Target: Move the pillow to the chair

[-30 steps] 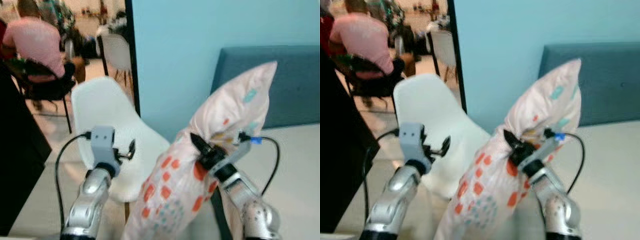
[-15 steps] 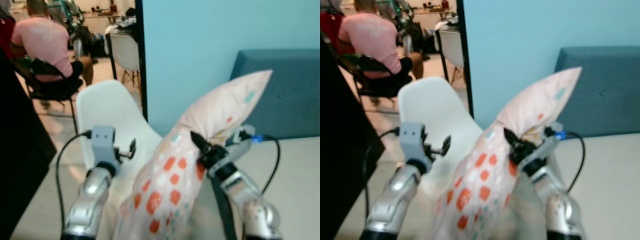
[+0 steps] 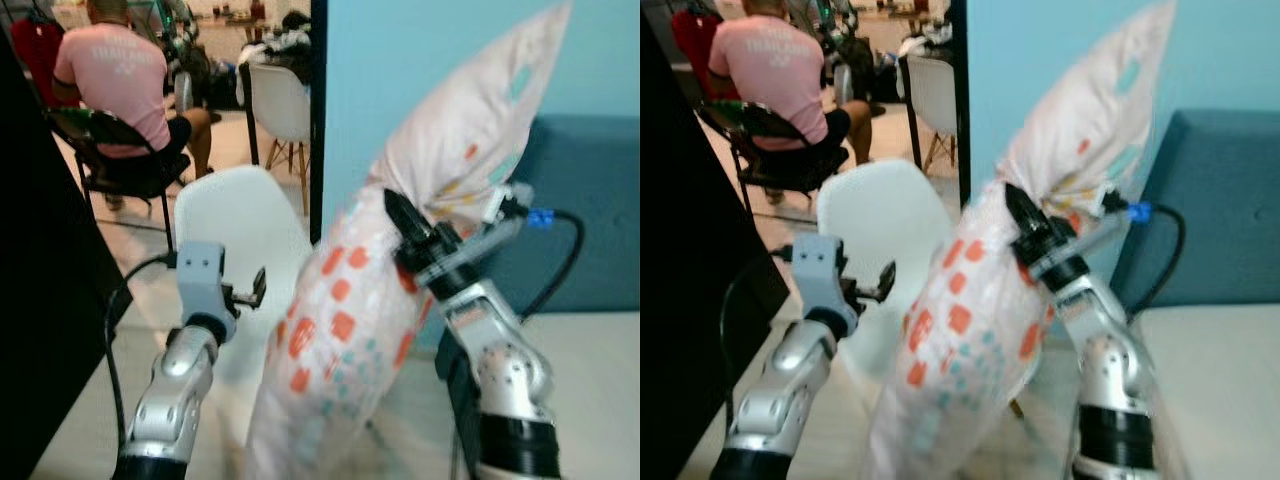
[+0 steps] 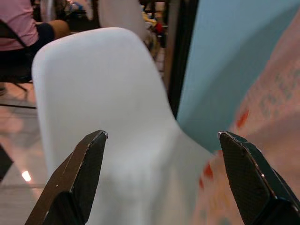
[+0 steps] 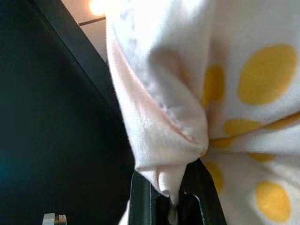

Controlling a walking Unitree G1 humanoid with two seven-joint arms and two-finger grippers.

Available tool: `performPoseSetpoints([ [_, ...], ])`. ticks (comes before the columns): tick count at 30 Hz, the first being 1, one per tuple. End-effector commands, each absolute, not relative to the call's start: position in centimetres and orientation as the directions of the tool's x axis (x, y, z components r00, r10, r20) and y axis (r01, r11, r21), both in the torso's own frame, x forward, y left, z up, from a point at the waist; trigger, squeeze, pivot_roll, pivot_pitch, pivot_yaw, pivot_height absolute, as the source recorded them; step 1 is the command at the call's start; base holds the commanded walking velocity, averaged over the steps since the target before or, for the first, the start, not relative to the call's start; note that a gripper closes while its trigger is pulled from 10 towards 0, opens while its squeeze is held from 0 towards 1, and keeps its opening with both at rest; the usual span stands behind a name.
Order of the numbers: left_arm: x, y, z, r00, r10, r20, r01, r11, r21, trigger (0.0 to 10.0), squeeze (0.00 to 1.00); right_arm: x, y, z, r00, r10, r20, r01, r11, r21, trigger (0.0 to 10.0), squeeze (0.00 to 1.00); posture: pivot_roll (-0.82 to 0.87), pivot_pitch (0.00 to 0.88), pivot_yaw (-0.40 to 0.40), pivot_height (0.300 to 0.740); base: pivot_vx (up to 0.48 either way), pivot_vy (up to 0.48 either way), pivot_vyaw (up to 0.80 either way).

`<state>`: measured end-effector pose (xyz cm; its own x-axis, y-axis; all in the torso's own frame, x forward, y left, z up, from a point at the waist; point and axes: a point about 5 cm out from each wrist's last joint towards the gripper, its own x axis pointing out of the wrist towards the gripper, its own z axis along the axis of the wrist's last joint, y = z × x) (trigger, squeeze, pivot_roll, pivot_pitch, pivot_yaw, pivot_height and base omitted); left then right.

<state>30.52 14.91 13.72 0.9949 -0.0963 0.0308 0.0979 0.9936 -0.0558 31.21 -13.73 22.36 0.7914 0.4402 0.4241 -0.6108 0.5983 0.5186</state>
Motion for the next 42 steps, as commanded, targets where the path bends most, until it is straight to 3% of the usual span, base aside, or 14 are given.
performPoseSetpoints([
  [1, 30.4, 15.0, 13.4, 0.995, -0.094, 0.017, 0.094, 0.994, -0.047, 10.0, 0.00, 31.0, -14.0, 24.0, 0.759, 0.421, 0.496, -0.646, 0.581, 0.495, 10.0, 0.00, -0.05, 0.000, 0.006, 0.740, 0.330, 0.000, 0.00],
  [11, 30.5, 14.8, 13.5, 0.995, -0.099, 0.021, 0.100, 0.994, -0.049, 10.0, 0.00, 31.6, -12.6, 23.3, 0.784, 0.440, 0.438, -0.621, 0.570, 0.538, 10.0, 0.00, -0.05, 0.000, 0.000, 0.740, 0.331, 0.000, 0.00],
  [17, 30.6, 15.0, 13.5, 0.997, -0.075, 0.021, 0.077, 0.995, -0.058, 10.0, 0.00, 31.5, -10.4, 22.0, 0.766, 0.528, 0.366, -0.626, 0.483, 0.612, 10.0, 0.00, -0.05, 0.000, -0.003, 0.740, 0.219, 0.000, 0.00],
  [24, 30.8, 15.1, 13.5, 0.998, -0.058, 0.014, 0.059, 0.996, -0.062, 10.0, 0.00, 31.0, -8.2, 18.5, 0.752, 0.645, 0.135, -0.555, 0.509, 0.658, 10.0, 0.00, -0.05, 0.000, -0.005, 0.740, 0.000, 0.000, 0.00],
  [27, 30.8, 15.1, 13.5, 0.998, -0.058, 0.014, 0.059, 0.996, -0.062, 10.0, 0.00, 30.7, -7.9, 18.3, 0.737, 0.664, 0.129, -0.561, 0.493, 0.666, 10.0, 0.00, -0.05, 0.000, -0.005, 0.740, 0.000, 0.000, 0.00],
  [30, 30.9, 14.9, 13.5, 0.998, -0.062, 0.015, 0.062, 0.996, -0.056, 10.0, 0.00, 30.0, -7.5, 18.8, 0.685, 0.709, 0.170, -0.656, 0.498, 0.567, 10.0, 0.00, -0.05, 0.000, -0.003, 0.740, 0.000, 0.000, 0.16],
  [42, 30.8, 14.7, 13.7, 0.997, -0.079, 0.028, 0.080, 0.996, -0.044, 10.0, 0.00, 30.0, -7.7, 19.2, 0.710, 0.677, 0.192, -0.636, 0.501, 0.587, 10.0, 0.00, -0.05, 0.000, -0.004, 0.740, 0.000, 0.000, 0.64],
])
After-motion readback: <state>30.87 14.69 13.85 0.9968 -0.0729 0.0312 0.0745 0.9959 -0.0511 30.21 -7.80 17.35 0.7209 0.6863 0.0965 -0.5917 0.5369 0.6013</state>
